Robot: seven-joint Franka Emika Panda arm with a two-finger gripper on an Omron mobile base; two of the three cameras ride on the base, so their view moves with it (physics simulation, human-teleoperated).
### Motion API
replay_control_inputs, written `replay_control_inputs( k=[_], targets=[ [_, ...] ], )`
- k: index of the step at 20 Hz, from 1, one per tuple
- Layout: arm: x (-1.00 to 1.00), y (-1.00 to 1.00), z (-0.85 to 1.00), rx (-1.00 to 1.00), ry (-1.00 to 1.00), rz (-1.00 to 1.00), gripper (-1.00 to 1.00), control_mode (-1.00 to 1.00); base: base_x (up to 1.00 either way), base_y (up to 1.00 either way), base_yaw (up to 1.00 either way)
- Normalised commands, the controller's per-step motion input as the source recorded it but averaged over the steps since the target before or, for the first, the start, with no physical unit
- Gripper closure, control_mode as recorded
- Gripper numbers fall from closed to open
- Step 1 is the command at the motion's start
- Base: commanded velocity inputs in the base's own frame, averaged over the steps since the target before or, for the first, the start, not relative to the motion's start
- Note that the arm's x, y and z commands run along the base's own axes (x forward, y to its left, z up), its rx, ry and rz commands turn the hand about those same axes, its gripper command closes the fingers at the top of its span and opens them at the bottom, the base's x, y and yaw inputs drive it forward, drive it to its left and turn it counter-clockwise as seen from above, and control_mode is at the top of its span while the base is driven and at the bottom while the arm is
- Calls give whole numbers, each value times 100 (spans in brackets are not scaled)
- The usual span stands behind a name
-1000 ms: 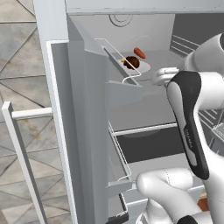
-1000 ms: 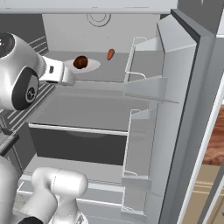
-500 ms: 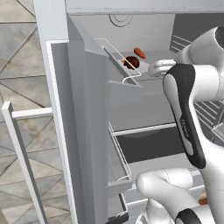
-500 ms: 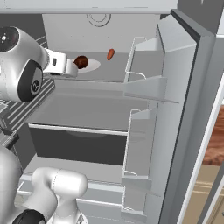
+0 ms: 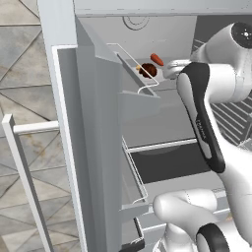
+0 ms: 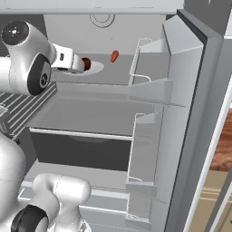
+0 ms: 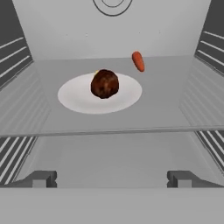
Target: Retrieve the steak from the fridge and place it on the saucepan with marinade on the stove.
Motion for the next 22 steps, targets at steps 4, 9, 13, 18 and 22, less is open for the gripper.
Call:
replay_control_inputs(
  k=[4,9,13,18,22],
  targets=[
    [27,0,0,0,0,0,-100,-100,0,0,0],
    [41,0,0,0,0,0,-100,-100,0,0,0],
    [41,1,-3,0,0,0,-100,-100,0,0,0],
    [36,13,-17,0,2,0,-100,-100,0,0,0],
    [33,19,-34,0,5,0,-100,-100,0,0,0]
  ],
)
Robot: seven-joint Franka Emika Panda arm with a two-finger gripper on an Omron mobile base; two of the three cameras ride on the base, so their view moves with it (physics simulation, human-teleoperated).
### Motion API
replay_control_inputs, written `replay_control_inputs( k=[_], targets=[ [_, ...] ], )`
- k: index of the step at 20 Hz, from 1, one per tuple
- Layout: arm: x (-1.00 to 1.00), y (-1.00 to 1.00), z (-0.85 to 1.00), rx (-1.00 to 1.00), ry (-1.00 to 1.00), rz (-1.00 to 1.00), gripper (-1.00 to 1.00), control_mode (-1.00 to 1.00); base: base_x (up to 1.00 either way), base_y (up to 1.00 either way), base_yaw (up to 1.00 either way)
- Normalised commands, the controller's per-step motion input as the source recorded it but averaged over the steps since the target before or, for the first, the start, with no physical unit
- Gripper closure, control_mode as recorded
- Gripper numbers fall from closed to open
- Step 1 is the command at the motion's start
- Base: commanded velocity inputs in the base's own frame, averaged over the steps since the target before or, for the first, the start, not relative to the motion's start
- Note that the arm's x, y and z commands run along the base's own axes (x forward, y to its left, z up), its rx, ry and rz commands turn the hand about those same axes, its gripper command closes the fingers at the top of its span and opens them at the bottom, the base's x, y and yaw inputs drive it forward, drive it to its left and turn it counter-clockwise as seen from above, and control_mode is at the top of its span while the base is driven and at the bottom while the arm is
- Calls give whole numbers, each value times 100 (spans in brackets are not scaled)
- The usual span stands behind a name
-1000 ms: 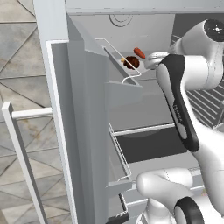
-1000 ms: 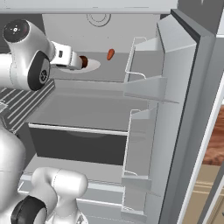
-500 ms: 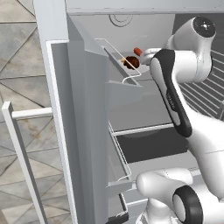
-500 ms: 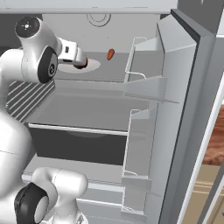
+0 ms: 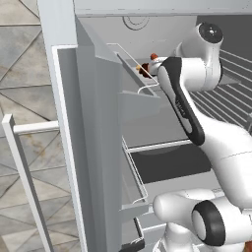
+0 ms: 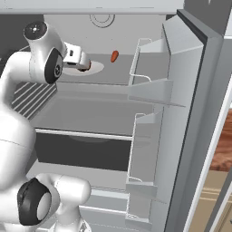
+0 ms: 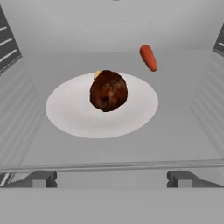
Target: Retrieve the steak from the fridge and place it on the saucepan with marinade on the stove.
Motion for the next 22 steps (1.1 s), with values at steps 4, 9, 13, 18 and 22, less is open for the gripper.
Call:
replay_control_inputs(
  k=[4,9,13,18,22],
  targets=[
    [38,7,-12,0,1,0,-100,-100,0,0,0],
    [39,0,0,2,0,0,-100,-100,0,0,0],
    [36,1,-4,1,1,0,-100,-100,0,0,0],
    [33,0,-8,0,1,0,-100,-100,0,0,0],
    [31,1,-5,0,0,0,-100,-100,0,0,0]
  ],
)
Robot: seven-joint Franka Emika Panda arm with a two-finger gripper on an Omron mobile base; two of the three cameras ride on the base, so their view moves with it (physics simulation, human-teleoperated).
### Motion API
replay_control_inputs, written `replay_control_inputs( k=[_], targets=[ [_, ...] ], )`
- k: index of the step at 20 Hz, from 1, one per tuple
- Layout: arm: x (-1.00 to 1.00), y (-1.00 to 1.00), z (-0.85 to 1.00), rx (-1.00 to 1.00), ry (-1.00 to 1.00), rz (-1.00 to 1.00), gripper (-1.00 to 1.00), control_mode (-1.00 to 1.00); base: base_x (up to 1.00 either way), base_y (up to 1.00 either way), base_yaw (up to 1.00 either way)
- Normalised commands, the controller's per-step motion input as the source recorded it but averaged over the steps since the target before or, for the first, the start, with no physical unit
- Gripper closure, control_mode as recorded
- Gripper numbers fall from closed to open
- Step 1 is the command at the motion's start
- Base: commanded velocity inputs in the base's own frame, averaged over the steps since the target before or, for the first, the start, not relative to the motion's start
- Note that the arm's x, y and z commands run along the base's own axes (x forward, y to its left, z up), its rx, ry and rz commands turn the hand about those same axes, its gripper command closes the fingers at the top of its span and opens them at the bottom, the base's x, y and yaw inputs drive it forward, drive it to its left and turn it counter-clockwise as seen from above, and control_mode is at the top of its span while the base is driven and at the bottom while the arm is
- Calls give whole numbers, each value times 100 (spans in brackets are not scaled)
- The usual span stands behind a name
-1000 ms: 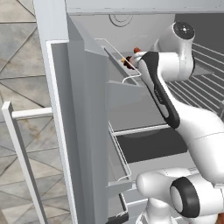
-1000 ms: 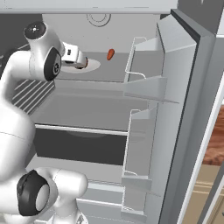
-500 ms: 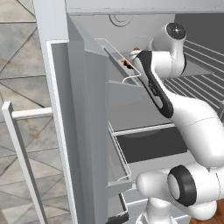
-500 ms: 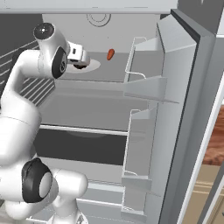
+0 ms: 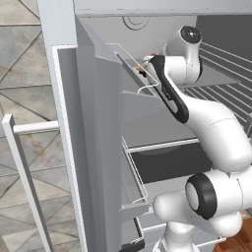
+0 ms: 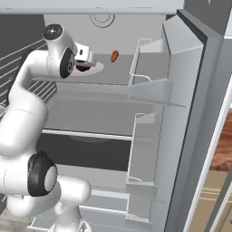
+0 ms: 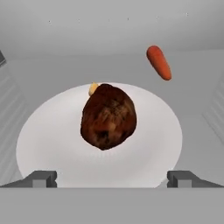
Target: Retrieve the steak from the fridge and place it on the saucepan with marinade on the stove.
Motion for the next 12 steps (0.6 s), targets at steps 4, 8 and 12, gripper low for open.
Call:
replay_control_inputs(
  k=[4,8,12],
  targets=[
    [31,3,-6,0,1,0,-100,-100,0,0,0],
    [28,7,-7,0,2,0,-100,-100,0,0,0],
    [27,10,-9,0,0,0,-100,-100,0,0,0]
  ],
)
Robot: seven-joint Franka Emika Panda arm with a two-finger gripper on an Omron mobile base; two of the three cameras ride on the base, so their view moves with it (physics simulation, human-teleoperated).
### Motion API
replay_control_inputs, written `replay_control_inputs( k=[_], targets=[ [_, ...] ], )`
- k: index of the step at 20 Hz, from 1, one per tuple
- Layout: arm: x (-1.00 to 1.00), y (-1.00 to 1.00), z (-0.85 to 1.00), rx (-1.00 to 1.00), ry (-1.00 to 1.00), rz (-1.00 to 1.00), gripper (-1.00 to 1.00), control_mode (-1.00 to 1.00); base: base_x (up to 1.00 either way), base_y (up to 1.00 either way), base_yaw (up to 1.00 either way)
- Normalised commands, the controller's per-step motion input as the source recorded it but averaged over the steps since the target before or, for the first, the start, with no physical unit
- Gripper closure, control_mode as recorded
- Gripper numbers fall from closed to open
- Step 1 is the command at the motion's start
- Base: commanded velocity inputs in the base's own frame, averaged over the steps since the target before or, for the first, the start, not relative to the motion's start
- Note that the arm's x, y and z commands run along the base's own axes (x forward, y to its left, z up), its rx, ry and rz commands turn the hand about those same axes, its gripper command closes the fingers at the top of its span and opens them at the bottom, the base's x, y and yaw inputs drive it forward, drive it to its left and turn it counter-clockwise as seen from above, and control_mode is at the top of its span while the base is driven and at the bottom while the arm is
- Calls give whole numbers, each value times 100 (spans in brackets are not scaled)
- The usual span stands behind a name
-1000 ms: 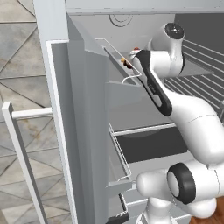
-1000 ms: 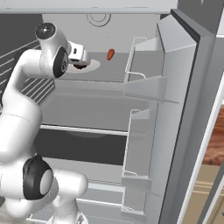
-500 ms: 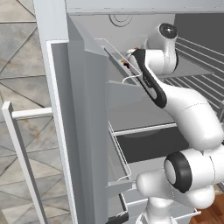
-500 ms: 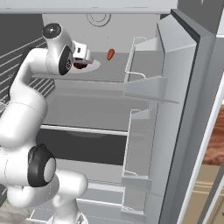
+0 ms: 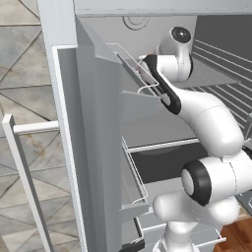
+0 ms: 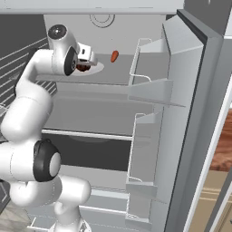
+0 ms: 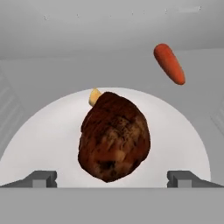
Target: Retrieve the steak from the fridge and place it on the saucepan with marinade on the stove.
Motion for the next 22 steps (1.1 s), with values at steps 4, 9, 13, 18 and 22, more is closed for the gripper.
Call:
replay_control_inputs(
  k=[4,9,13,18,22],
  targets=[
    [22,5,-6,1,0,0,-100,-100,0,0,0],
    [15,0,-9,2,0,-1,-100,-100,0,0,0],
    [10,0,-14,1,0,-1,-100,-100,0,0,0],
    [9,0,-16,0,0,-1,-100,-100,0,0,0],
    [21,0,-2,0,0,-2,-100,-100,0,0,0]
  ],
)
